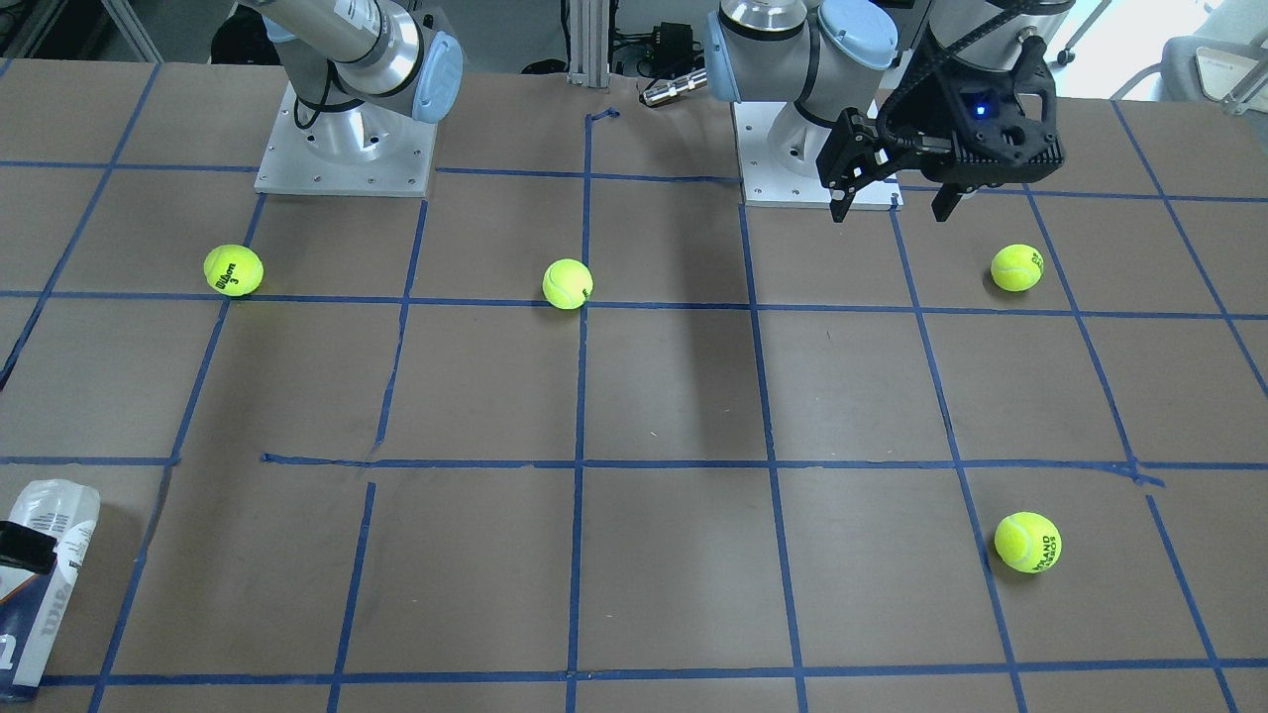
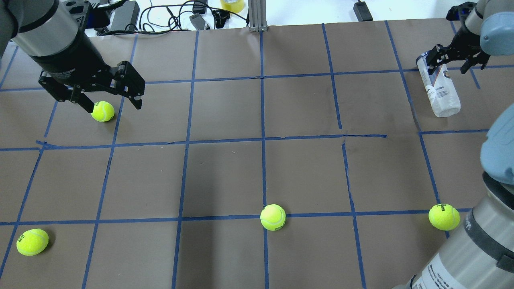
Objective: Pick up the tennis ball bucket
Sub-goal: 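Lower the right gripper around the can and close on it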
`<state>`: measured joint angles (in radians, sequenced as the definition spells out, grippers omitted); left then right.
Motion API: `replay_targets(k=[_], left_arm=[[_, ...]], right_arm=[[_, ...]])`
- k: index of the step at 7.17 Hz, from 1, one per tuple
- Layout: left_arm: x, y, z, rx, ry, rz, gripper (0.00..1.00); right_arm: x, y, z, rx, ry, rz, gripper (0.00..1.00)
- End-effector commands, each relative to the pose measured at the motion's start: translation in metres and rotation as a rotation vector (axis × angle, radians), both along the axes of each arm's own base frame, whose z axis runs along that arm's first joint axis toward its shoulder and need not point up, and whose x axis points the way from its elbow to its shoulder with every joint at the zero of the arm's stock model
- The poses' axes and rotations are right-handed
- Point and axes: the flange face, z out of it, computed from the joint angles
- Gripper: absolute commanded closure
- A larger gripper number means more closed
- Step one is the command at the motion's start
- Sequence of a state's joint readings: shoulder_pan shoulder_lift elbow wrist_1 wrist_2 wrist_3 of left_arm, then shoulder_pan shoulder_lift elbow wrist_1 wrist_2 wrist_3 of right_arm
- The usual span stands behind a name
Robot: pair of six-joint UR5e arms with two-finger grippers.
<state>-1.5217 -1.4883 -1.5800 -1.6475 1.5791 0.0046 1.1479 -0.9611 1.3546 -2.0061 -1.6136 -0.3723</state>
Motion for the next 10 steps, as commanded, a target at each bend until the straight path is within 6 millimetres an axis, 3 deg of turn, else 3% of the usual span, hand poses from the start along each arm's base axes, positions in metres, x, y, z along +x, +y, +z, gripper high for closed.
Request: replay_targets(k=[1,4,7,9,10], left_arm=[[0.0,0.0,0.0,0.0,-0.001,0.0,0.0],[0.0,0.0,0.0,0.0,-0.001,0.0,0.0],[0.0,0.0,0.0,0.001,-0.002,0.0,0.0],[0.0,0.0,0.0,0.001,-0.002,0.0,0.0],[0.0,0.0,0.0,0.001,-0.002,0.0,0.0]], right_arm=[[-0.021,-0.009,-0.035,0.004,-0.003,0.018,0.0],[-0.019,-0.013,-0.062,0.024,-0.05,0.031,0.0],[-0.021,-0.013,-0.07,0.034,-0.052,0.048,0.0],[-0.022,-0.012,-0.068,0.034,-0.053,0.05,0.26],[-0.022,-0.012,-0.067,0.032,-0.052,0.05,0.34]])
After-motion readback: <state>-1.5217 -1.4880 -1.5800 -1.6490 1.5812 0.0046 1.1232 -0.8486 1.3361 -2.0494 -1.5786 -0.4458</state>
